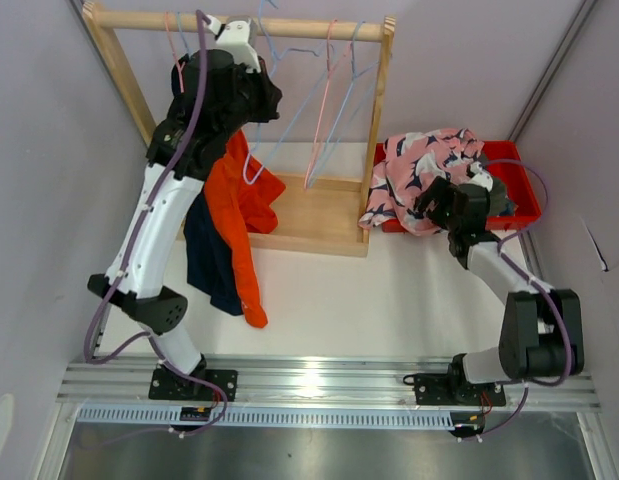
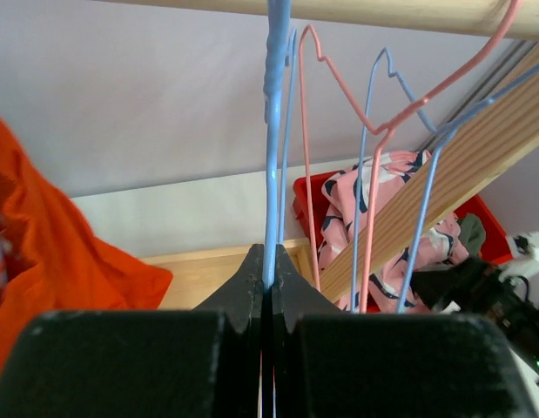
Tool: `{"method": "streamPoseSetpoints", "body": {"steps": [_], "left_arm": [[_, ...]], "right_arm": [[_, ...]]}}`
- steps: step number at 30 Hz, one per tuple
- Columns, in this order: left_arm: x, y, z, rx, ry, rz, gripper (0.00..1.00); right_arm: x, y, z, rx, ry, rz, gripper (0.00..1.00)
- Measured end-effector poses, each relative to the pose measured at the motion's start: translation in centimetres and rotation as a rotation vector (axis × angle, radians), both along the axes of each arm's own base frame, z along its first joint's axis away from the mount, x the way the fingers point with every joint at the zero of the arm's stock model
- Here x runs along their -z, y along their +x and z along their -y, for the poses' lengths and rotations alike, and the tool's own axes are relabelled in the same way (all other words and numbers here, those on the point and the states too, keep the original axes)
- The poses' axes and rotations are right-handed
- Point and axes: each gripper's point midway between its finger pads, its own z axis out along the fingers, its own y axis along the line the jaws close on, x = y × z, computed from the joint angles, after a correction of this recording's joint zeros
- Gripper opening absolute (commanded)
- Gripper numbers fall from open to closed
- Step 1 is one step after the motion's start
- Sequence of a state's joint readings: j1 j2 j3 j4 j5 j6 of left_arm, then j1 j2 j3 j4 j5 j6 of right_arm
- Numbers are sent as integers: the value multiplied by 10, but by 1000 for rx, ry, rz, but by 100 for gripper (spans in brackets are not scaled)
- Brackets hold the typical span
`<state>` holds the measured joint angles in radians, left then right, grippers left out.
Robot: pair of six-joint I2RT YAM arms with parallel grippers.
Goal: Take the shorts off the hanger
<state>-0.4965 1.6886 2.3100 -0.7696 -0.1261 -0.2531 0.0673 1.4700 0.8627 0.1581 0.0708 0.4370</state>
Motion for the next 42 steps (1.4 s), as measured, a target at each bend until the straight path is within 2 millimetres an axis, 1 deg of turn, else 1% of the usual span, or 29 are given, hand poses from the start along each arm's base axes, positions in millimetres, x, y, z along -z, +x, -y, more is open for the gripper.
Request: {"method": "streamPoseSetpoints", "body": {"steps": [3,6,8,9,10,12,13,15,16,19,21,23,26,28,30,33,39,42], "left_arm": [[18,18,16,20,10,-30,1],[39,31,28,35,23,-71,10],[48,35,33,43,30,-88,19],[49,35,34,45,30,-90,24],[49,34,35,47,30,-91,31],[44,31,34,48,25,-82,41],[41,29,33,47,25,-75,51],[34,23,26,34,32,-62,59],[28,18,21,23,32,-53,59],[6,-1,0,-18,39,-6,66],[-13,-17,-19,-53,41,38,68],[-34,-35,-40,-94,35,87,68],[-54,-50,-67,-150,27,139,71],[-60,-54,-81,-187,27,156,72],[-60,-51,-89,-212,32,157,73],[-50,-36,-95,-244,50,131,73],[-10,6,-109,-306,106,29,73],[5,19,-116,-328,123,-10,72]], "right_arm": [[-10,-23,-10,-29,14,27,99],[-23,-41,-29,-80,26,61,99],[-32,-50,-39,-111,32,84,99],[-36,-53,-43,-122,34,93,99],[-41,-57,-49,-139,37,108,99],[-49,-61,-57,-161,40,124,99],[-51,-64,-60,-169,40,128,99],[-54,-69,-65,-181,39,132,99],[-55,-71,-68,-187,38,131,99],[-60,-80,-76,-206,35,139,99],[-65,-85,-80,-216,34,149,99],[-68,-91,-84,-226,33,154,99],[-72,-98,-87,-232,29,162,99],[-73,-103,-87,-232,25,160,99],[-72,-109,-86,-230,21,157,100],[-70,-117,-84,-229,17,151,99],[-68,-127,-78,-217,4,137,99],[-69,-131,-75,-209,-4,138,99]]}}
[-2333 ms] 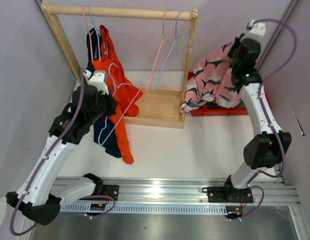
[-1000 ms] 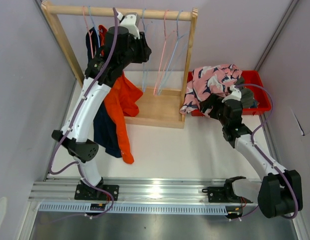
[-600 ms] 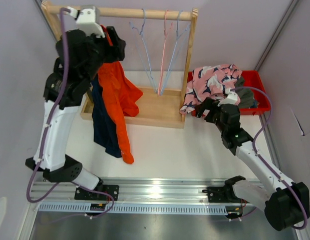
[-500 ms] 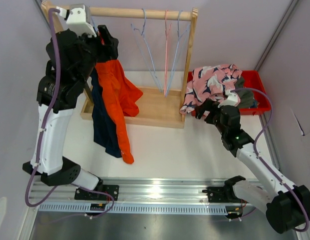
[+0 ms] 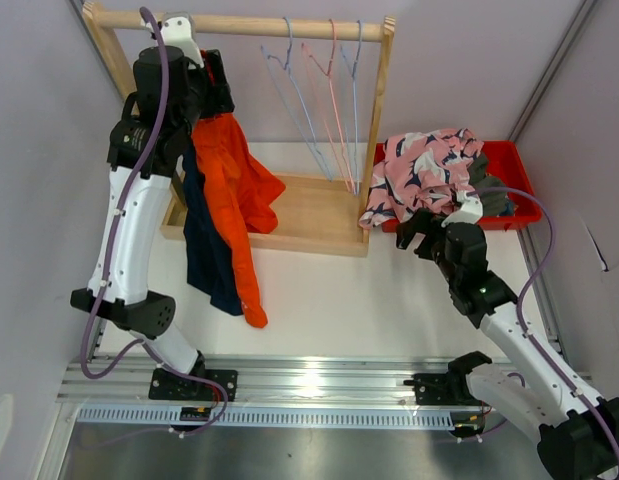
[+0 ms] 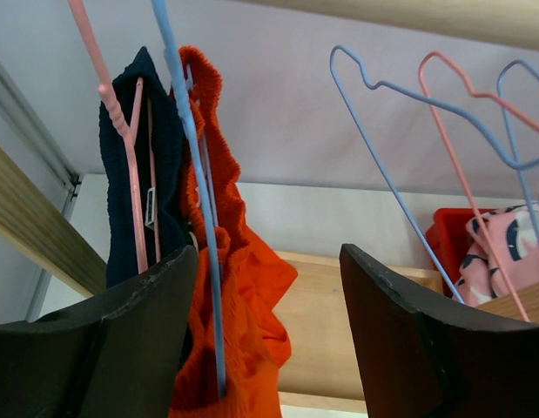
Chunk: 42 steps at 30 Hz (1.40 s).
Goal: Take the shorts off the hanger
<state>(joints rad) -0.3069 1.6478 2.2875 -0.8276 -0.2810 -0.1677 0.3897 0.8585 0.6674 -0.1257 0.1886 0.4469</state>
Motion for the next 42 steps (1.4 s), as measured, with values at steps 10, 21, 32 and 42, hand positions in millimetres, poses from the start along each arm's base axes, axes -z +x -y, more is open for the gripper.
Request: {"method": "streamPoseSetpoints", "body": {"steps": [10,21,32,42], "left_arm": [[13,14,-7,-22,-3,-32,65],[28,30,-5,-21,-14,-68,13],[30,28,-2,-3,-32,-86,0],[-11,-12,21,150,-127,-24,0]], "right_arm": [[15,-6,5,11,-22,-34,99],[18,-7,7,11,-37,-42,99],[13,-10,8,7,-43,-26,100],[-43,-13,-10,-105,-28,101,99]]}}
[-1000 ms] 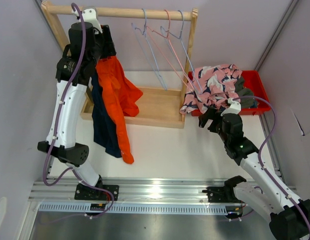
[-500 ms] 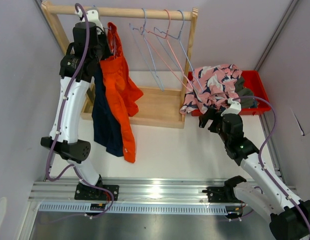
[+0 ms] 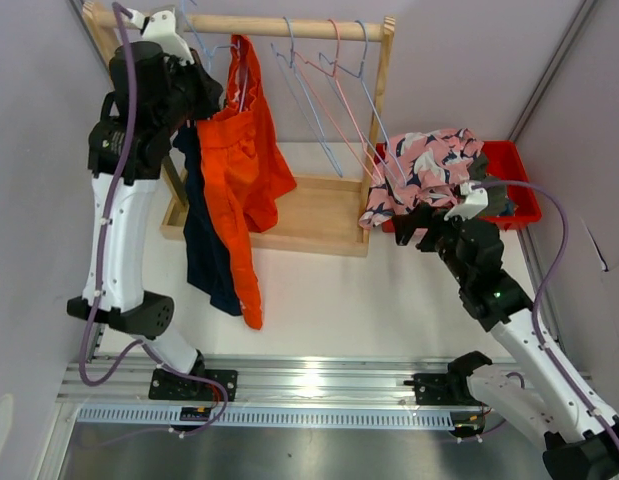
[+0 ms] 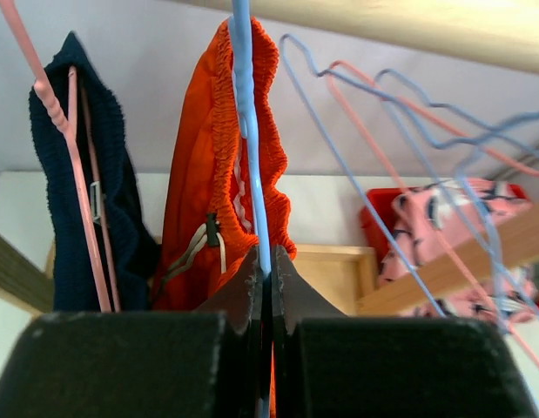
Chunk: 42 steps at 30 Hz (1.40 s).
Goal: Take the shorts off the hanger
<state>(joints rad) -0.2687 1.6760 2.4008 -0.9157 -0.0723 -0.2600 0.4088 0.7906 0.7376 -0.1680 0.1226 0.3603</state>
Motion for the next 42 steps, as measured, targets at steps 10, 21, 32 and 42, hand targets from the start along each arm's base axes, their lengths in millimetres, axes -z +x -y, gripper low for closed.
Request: {"method": "streamPoseSetpoints", "body": {"steps": [10,21,32,42], "left_arm": [[-42,-72,14,138,-94,99,0],[-22,-73,32,196,-117,51,0],[-24,-81,34,217,-127,53,0],[-34,-111,25,229,-137,94,0]], "right_arm": [[-169,-65,-101,-391,48,358,99],[-196,-151,-284,-647,-97,475,100],[-128,-135,-369,-587,-253,426,99],[-114,-105,-377,-498,-257,418,7]]}}
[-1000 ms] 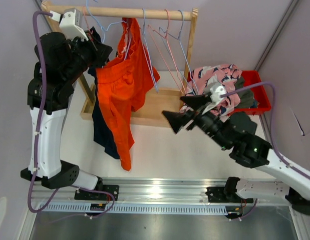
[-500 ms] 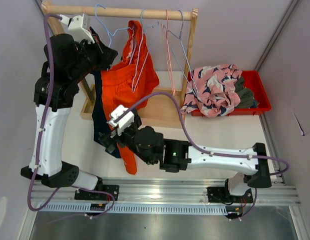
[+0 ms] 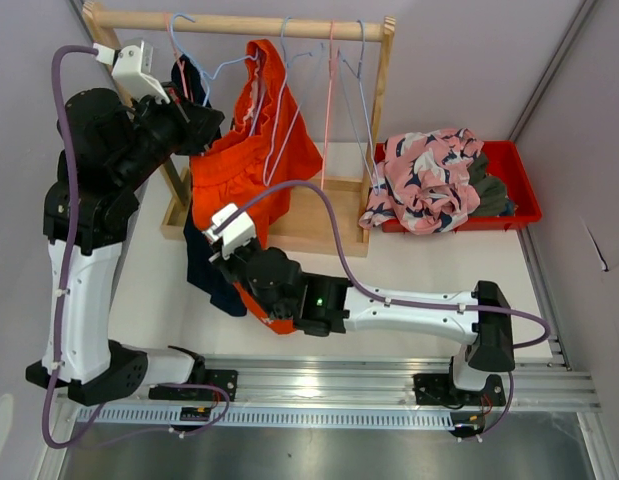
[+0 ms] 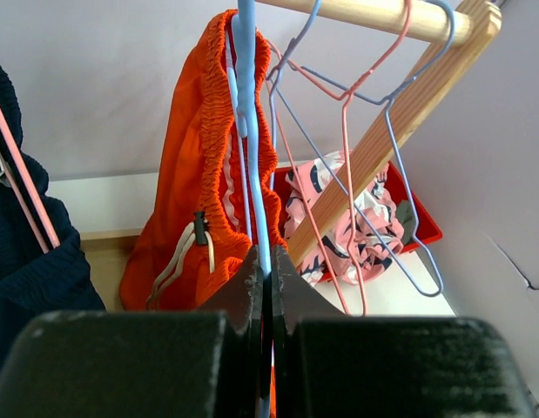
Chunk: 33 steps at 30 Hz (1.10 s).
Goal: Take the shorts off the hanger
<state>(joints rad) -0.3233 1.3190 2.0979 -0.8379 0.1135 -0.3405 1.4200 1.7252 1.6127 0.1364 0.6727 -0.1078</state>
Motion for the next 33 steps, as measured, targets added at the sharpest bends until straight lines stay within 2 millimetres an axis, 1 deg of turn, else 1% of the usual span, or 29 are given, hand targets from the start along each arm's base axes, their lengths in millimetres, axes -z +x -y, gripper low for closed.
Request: {"method": "streamPoseSetpoints", "body": {"steps": [1,6,7,9,11,13,15,17,18,20,21,23,25,26,29,31,33], "left_arm": [[-1,-2,-1,0,-1,4,0],[-3,-7,-2,1,-6,18,0],[-3,-6,-2,0,-6,17,0],[-1,-5,-3,-5,-3,12,0],[2,-2,-3,-12,3,2,0],[4,2,-4,-24,12,-9,0],[5,7,-6,-47,25,-18,0],[-2,14,-11,-82,37,-4,0],[-4,16,-13,-94,44,0,0],[2,16,-14,-100,67,-31,0],[7,15,-14,-96,77,-48,0],[13,15,-14,-93,92,-71,0],[19,17,-13,-92,97,-85,0],[22,17,-13,-91,97,-86,0],[40,13,-12,-79,106,-113,0],[56,4,-13,-69,118,-144,0],[71,-9,-14,-60,132,-176,0]], "right_arm": [[1,0,-1,0,5,-3,0],[-1,-11,-6,-22,25,-4,0],[2,-15,-7,-29,21,-5,0],[13,-30,-7,-45,8,-10,0],[25,-53,-6,-71,-8,-18,0],[35,-80,-5,-112,-26,-24,0],[47,-116,-3,-166,-51,-28,0],[60,-155,0,-227,-77,-29,0],[67,-171,2,-250,-92,-30,0],[79,-190,7,-268,-120,-29,0],[83,-194,9,-266,-128,-31,0],[86,-191,11,-243,-126,-39,0],[87,-181,12,-217,-120,-43,0],[87,-176,11,-206,-112,-45,0],[84,-154,10,-175,-102,-39,0],[79,-131,9,-152,-90,-33,0],[72,-95,10,-106,-82,-24,0]]}}
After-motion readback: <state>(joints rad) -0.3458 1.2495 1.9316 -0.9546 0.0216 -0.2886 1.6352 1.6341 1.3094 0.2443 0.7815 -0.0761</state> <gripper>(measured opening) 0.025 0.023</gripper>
